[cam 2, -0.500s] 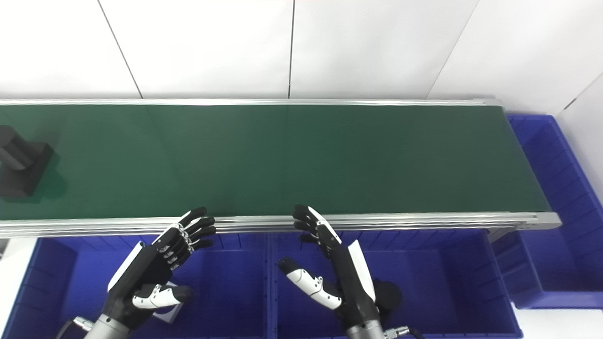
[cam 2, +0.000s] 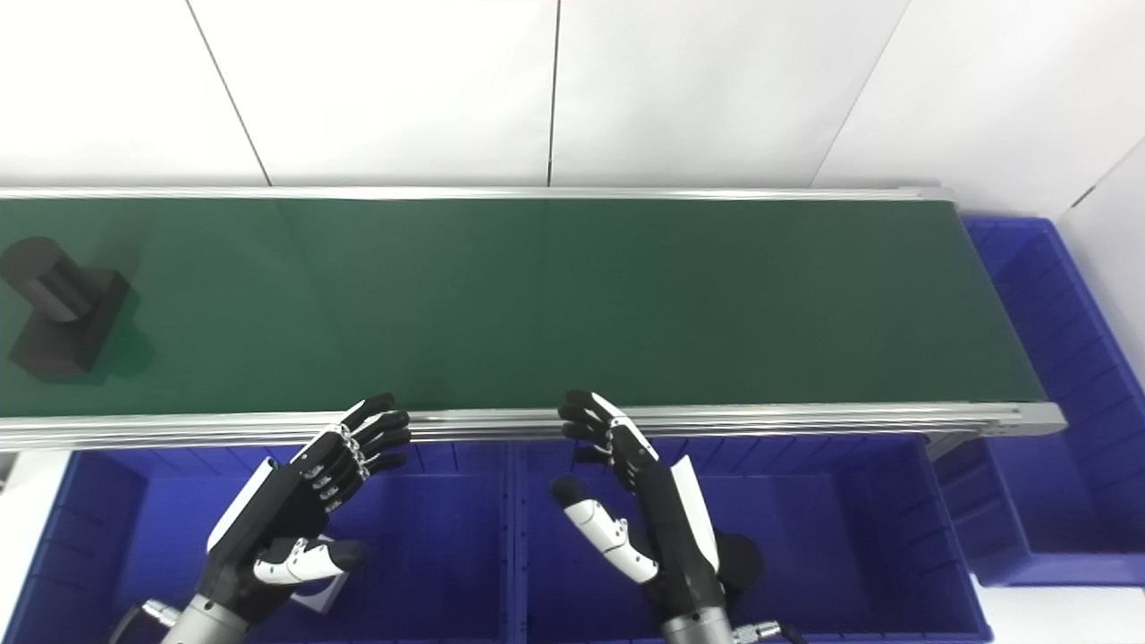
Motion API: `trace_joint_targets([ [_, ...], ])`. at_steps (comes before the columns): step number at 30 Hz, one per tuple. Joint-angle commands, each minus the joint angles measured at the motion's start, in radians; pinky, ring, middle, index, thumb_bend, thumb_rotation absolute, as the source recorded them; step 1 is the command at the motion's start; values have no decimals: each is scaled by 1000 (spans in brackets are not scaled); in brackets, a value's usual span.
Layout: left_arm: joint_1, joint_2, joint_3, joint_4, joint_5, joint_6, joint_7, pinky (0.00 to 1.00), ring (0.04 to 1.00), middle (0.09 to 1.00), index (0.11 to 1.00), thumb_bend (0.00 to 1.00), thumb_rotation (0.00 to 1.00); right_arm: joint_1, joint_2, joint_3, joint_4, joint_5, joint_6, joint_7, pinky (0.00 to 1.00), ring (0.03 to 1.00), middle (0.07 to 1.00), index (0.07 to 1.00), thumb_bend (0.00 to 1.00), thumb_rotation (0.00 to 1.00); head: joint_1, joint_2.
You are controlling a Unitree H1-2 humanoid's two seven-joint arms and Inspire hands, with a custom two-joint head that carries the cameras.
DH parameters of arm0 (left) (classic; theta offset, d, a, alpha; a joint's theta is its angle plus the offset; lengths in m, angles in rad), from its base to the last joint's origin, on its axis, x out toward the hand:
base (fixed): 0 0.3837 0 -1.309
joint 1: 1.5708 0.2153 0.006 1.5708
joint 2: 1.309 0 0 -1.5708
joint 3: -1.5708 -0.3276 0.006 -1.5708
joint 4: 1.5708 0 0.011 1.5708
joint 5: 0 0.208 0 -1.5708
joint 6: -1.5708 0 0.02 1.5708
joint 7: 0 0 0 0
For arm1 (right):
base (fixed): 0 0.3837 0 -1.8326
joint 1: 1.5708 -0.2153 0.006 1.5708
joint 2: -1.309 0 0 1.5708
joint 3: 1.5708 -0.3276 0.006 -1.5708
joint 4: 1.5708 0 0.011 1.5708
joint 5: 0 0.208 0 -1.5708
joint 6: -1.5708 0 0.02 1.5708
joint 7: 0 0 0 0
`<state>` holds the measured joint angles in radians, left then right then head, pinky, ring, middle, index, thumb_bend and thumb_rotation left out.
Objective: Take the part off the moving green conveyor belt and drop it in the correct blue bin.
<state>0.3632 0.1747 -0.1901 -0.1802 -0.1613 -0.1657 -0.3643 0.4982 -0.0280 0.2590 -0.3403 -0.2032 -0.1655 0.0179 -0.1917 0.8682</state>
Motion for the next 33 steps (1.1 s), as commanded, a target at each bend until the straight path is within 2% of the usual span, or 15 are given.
trace_joint_targets([
  [1,-10,-1,2,-12,-1,-40,2,834,871,879,906,917,479,-2,6,0,-17,27,-71,-3,711,781,806,851,546,809,-1,0],
  [7,-2,-3,1,-43,4,-60,5,808,856,869,900,897,561,9,3,3,-61,39,-99,-4,689,757,791,839,533,777,-7,1],
  [13,16,-12,0,-117,-10,-42,17,809,840,856,893,900,548,21,-4,6,-132,37,-81,7,700,762,787,837,579,778,-4,0],
  [19,18,-11,-1,-116,-6,-38,19,818,843,860,897,900,543,13,-15,8,-117,1,-57,18,707,771,801,851,556,775,1,4],
  [25,14,-9,0,-88,10,-45,23,818,848,863,899,906,548,1,-31,10,-81,-67,-33,29,718,795,825,864,586,728,6,5],
  [33,-2,-2,1,-43,34,-59,19,806,854,870,904,904,562,-11,-39,6,-46,-74,-19,29,720,797,825,859,614,714,10,6],
])
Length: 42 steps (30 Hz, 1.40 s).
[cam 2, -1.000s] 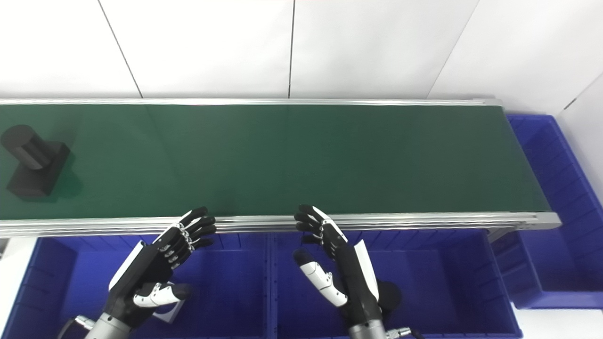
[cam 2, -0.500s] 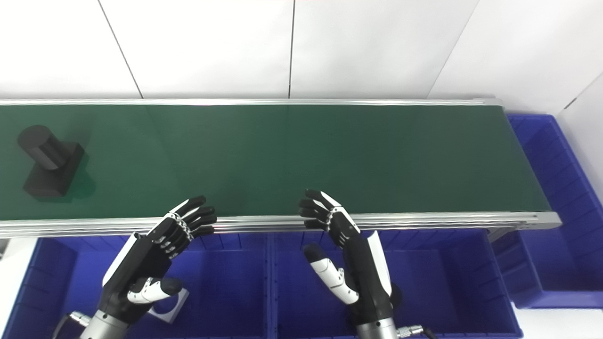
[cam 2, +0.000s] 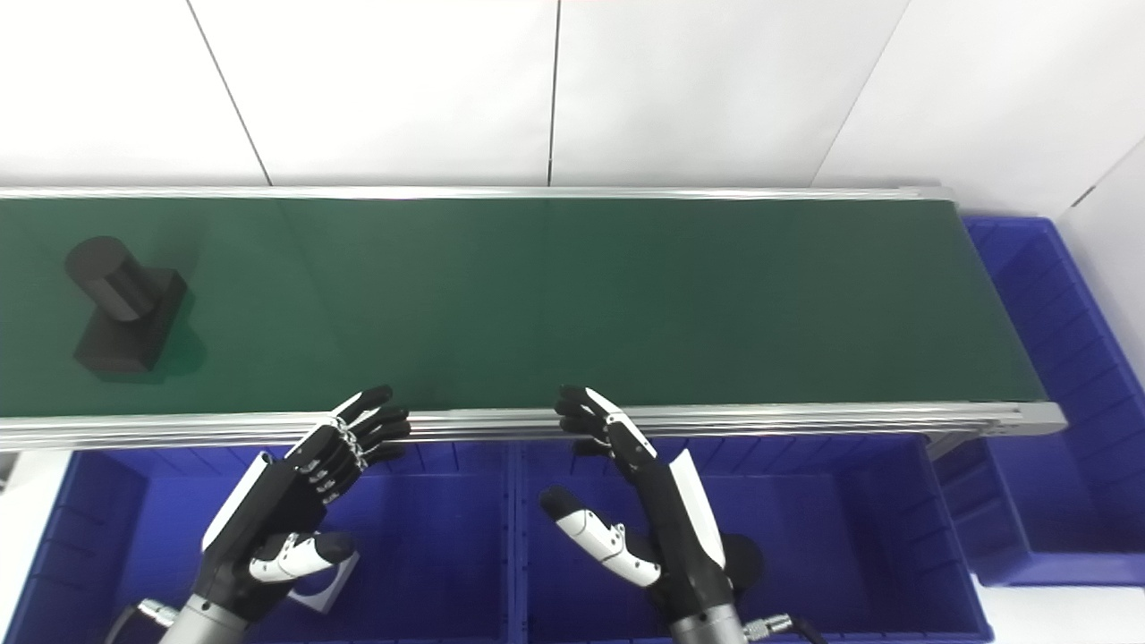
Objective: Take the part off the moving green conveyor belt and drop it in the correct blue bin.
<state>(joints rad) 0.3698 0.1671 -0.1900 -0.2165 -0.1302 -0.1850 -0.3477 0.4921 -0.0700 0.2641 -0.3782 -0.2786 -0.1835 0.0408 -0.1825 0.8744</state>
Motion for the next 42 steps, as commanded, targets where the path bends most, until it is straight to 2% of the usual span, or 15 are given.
trace_joint_targets([
  [1,-10,6,1,-3,5,-41,3,804,853,870,903,904,562,-5,3,0,-7,3,-1,5,719,797,825,858,613,709,1,0],
  [12,-15,12,2,8,9,-41,-1,804,855,874,905,898,555,-5,5,-3,2,7,-7,0,712,792,826,866,595,724,11,-3],
  [18,-14,4,-1,14,8,-39,2,808,853,871,900,913,544,-5,5,-8,8,9,-16,-5,705,787,823,862,597,730,56,-18],
  [19,-14,1,-3,17,10,-42,2,808,853,871,899,915,543,-4,3,-10,9,9,-18,-6,704,785,822,862,595,731,96,-34],
  [20,-13,0,-5,19,12,-44,3,808,852,872,898,916,541,-3,2,-12,10,9,-21,-6,700,783,821,862,590,730,96,-34],
  [21,-12,-4,-9,24,13,-46,3,808,852,872,898,917,541,-1,-2,-14,13,12,-27,-6,699,783,821,862,590,730,144,-54],
  [24,-8,-16,-19,37,19,-55,4,810,850,870,895,919,525,5,-12,-22,19,19,-39,-7,696,783,823,867,556,719,212,-82],
  [25,-7,-21,-25,43,24,-59,4,811,849,870,894,919,522,7,-17,-25,19,23,-42,-6,695,783,824,869,547,718,259,-104],
  [28,-5,-31,-39,52,41,-67,9,812,849,873,894,919,520,10,-28,-32,20,31,-45,-5,706,792,827,873,517,714,298,-125],
  [29,-4,-37,-44,57,51,-71,13,812,850,873,894,919,520,10,-31,-36,22,36,-47,-5,707,793,827,873,517,714,335,-149],
  [34,-7,-54,-59,85,70,-88,23,810,849,871,887,924,510,5,-44,-46,46,54,-72,-8,708,793,827,876,483,712,370,-186],
  [39,-18,-69,-68,118,95,-103,38,805,848,871,887,935,517,-3,-48,-56,67,62,-74,-9,705,794,826,876,488,727,400,-230],
  [42,-23,-74,-72,136,101,-111,41,806,849,872,885,944,510,-7,-48,-61,83,69,-82,-9,706,790,825,876,496,724,408,-242],
])
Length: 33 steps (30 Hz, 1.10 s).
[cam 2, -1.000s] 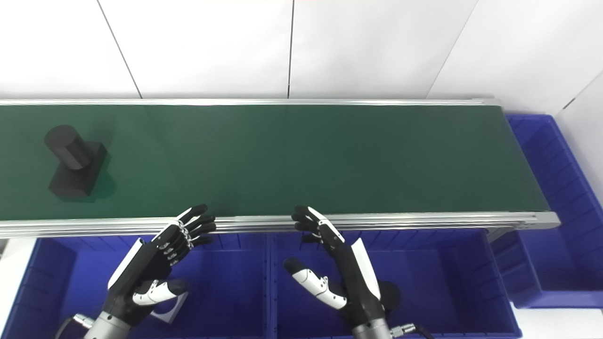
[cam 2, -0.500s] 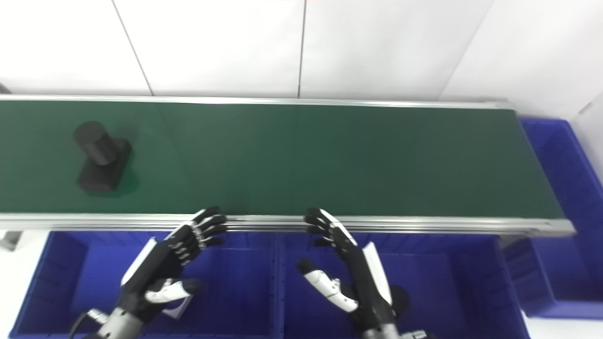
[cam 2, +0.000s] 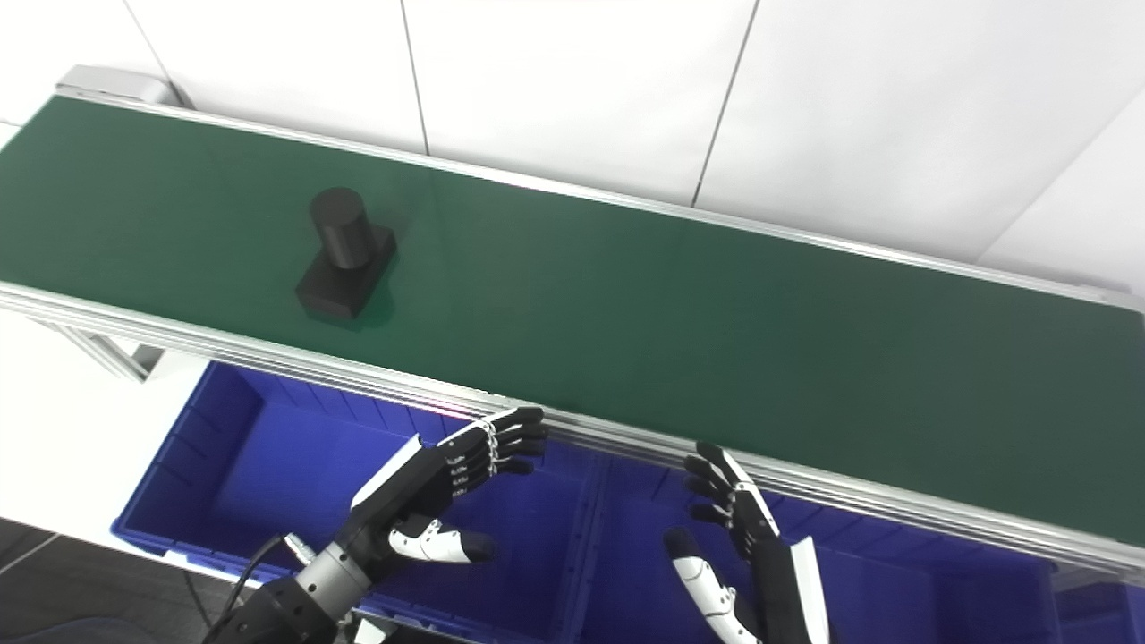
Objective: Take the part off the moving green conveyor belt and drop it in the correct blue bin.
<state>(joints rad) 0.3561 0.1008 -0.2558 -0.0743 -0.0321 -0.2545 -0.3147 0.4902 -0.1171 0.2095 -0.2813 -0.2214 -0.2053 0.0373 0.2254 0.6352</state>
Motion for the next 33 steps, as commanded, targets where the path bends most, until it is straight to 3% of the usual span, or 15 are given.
trace_joint_targets([
  [1,-11,-8,-7,-1,3,-45,7,807,850,872,885,944,508,-7,-1,-8,-10,11,-63,-6,706,790,824,876,495,721,2,-6],
  [14,-30,-18,-9,65,-1,-84,7,803,849,870,883,948,461,-20,-2,-19,41,16,-104,-11,701,787,823,874,444,682,12,-76],
  [26,-40,-27,-10,93,8,-93,15,796,842,861,871,969,458,-26,-2,-28,52,21,-116,-13,686,780,819,866,424,665,18,-98],
  [33,-51,-38,-10,131,5,-116,13,795,843,860,873,980,450,-35,-9,-34,88,44,-146,-6,692,783,820,868,399,631,24,-159],
])
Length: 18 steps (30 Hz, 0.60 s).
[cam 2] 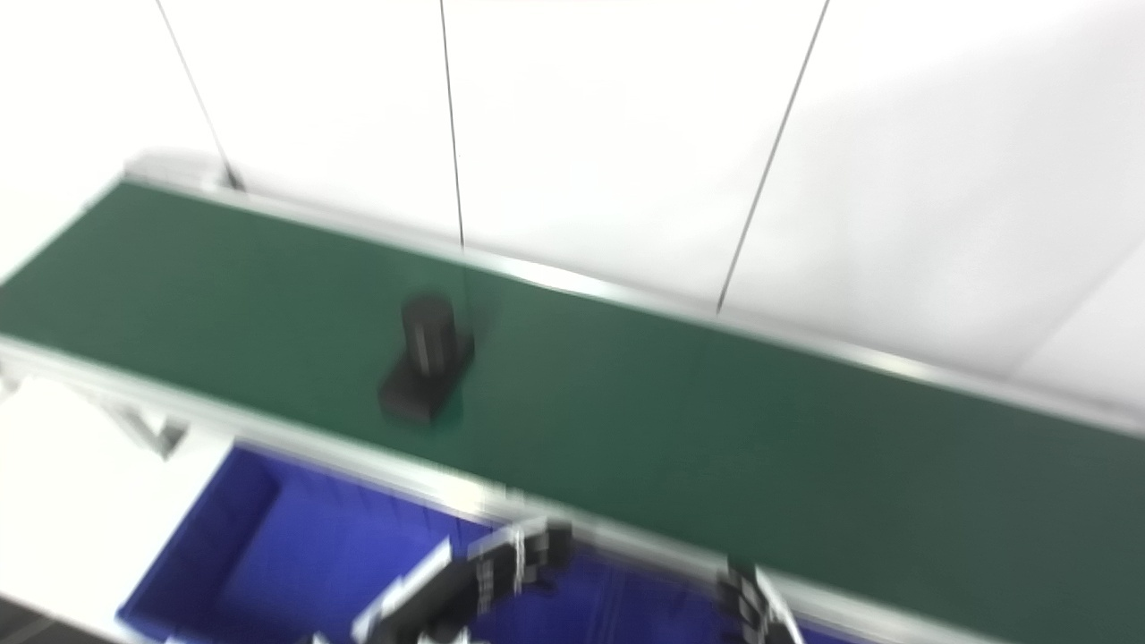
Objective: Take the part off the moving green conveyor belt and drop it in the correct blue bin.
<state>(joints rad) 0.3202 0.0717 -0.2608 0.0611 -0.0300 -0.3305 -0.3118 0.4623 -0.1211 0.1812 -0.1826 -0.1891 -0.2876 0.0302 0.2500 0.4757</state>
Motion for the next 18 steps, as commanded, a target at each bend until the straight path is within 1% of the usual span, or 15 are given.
trace_joint_targets([
  [1,-17,-11,-5,1,4,-43,10,793,840,857,872,979,444,-9,-6,-6,-6,14,-66,1,690,781,817,866,396,620,0,-2],
  [2,-19,-12,-4,8,7,-47,11,789,837,855,872,978,444,-11,-6,-7,-1,13,-67,0,689,779,816,865,395,614,1,-14],
  [3,-21,-13,-4,13,9,-51,11,786,835,853,872,977,447,-12,-6,-8,1,12,-67,0,687,778,815,865,395,610,1,-14],
  [4,-23,-14,-3,18,8,-52,10,783,832,851,871,974,445,-12,-4,-8,1,11,-64,-2,686,775,813,864,397,605,0,-22],
  [8,-30,-12,-3,29,12,-62,8,779,832,851,865,952,440,-14,0,-9,0,9,-59,-3,681,771,810,860,414,606,-1,-25],
  [10,-33,-11,-3,34,11,-65,7,779,835,853,864,945,440,-15,0,-10,-2,8,-61,-3,679,770,809,858,437,626,-2,-24],
  [12,-35,-12,-3,36,8,-63,6,779,832,851,861,950,437,-15,-1,-10,-7,12,-64,-2,675,769,809,860,434,622,-3,-19],
  [15,-36,-13,-2,33,6,-59,6,773,827,848,859,951,427,-15,-1,-12,-18,16,-72,-4,667,763,804,861,419,581,-5,-15],
  [18,-36,-15,-2,35,7,-60,8,770,823,845,859,952,426,-13,2,-16,-37,19,-76,-8,659,757,800,858,418,567,-8,-7],
])
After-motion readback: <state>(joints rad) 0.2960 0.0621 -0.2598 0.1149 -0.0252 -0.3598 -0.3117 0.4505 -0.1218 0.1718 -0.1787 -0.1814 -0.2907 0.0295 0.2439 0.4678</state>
